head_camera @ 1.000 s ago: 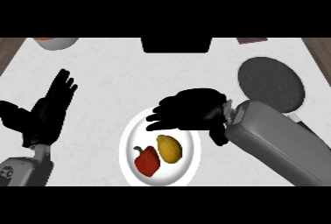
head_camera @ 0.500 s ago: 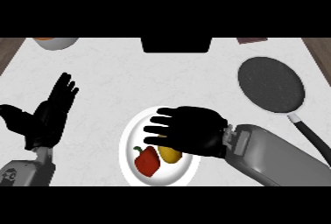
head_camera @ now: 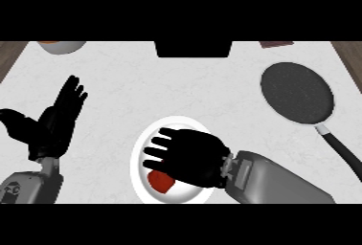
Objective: Pick the lemon from the plate and place it in the pan
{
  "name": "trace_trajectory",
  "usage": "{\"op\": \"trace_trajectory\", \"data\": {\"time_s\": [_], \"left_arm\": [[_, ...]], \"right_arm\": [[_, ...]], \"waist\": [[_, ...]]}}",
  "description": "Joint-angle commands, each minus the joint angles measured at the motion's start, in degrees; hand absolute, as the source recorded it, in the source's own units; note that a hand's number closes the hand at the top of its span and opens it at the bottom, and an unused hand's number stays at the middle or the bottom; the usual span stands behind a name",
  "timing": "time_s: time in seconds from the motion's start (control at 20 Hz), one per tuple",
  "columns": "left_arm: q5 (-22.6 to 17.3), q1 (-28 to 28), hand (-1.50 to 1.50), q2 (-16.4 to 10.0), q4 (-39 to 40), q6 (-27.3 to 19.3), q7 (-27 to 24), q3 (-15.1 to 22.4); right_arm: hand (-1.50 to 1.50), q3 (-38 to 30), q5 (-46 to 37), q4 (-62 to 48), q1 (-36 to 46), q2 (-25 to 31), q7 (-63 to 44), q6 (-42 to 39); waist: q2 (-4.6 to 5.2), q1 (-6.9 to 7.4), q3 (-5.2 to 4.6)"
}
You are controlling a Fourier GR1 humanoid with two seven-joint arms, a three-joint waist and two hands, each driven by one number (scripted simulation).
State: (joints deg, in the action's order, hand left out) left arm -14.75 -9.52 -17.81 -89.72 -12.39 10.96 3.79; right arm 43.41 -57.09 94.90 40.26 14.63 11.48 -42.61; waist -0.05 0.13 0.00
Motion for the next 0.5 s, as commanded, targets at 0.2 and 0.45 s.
{"op": "trace_trajectory", "data": {"time_s": [0.2, 0.45], "left_arm": [[1.97, 0.59, 0.0, 1.45, -2.48, 0.76, 2.03, -1.32], [1.03, -1.99, 0.0, 1.44, 2.84, 3.88, 0.59, -4.06]], "right_arm": [[-1.5, 0.31, -8.24, -3.13, -3.54, -6.67, -1.4, 0.55], [-1.5, -0.2, -10.96, -10.47, -1.7, -9.46, 2.92, 2.14]], "waist": [[0.01, 0.04, 0.0], [0.09, 0.09, -0.01]]}}
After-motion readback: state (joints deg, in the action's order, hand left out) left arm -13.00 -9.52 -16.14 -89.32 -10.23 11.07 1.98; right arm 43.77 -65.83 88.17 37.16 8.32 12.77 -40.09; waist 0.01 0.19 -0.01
